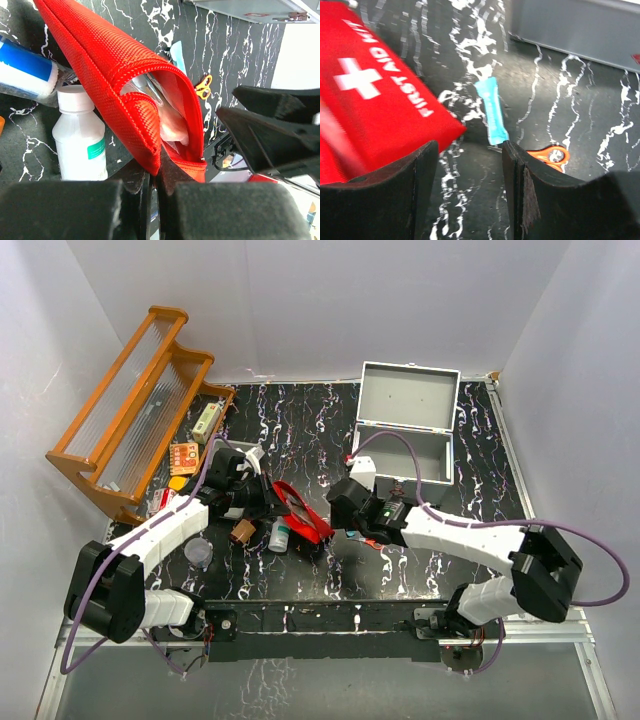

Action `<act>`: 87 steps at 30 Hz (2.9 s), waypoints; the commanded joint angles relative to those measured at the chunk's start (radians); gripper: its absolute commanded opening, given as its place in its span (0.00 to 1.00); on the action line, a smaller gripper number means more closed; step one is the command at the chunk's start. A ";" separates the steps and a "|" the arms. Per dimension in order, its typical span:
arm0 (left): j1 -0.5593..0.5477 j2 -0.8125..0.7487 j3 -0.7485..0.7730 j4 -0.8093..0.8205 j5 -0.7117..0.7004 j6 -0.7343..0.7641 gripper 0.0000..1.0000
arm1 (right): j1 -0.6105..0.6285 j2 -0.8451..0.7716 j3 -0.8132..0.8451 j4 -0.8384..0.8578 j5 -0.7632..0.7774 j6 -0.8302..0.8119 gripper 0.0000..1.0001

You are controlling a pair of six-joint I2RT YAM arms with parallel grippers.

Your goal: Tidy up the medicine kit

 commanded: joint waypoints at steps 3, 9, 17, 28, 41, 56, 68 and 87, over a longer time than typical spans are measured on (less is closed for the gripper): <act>-0.004 -0.032 0.037 -0.020 0.042 0.034 0.00 | -0.038 0.087 -0.034 0.024 0.021 0.031 0.51; -0.005 -0.031 0.039 -0.024 0.051 0.036 0.00 | -0.051 0.181 -0.013 0.058 0.005 -0.035 0.48; -0.005 -0.030 0.038 -0.027 0.056 0.039 0.00 | -0.071 0.254 -0.014 0.116 -0.043 -0.088 0.42; -0.004 -0.013 0.050 -0.027 0.074 0.045 0.00 | -0.080 0.316 -0.030 0.150 -0.084 -0.104 0.18; -0.004 -0.028 0.025 0.035 0.148 0.079 0.00 | -0.080 0.160 0.002 0.131 -0.087 -0.140 0.06; -0.022 0.012 -0.021 0.192 0.230 0.061 0.00 | -0.079 -0.113 0.058 0.247 -0.415 -0.207 0.06; -0.025 0.038 0.042 0.066 0.181 0.101 0.00 | -0.059 -0.028 0.071 0.272 -0.560 -0.235 0.07; -0.024 0.025 0.055 0.001 0.159 0.148 0.00 | -0.053 0.185 0.274 0.101 -0.492 -0.308 0.10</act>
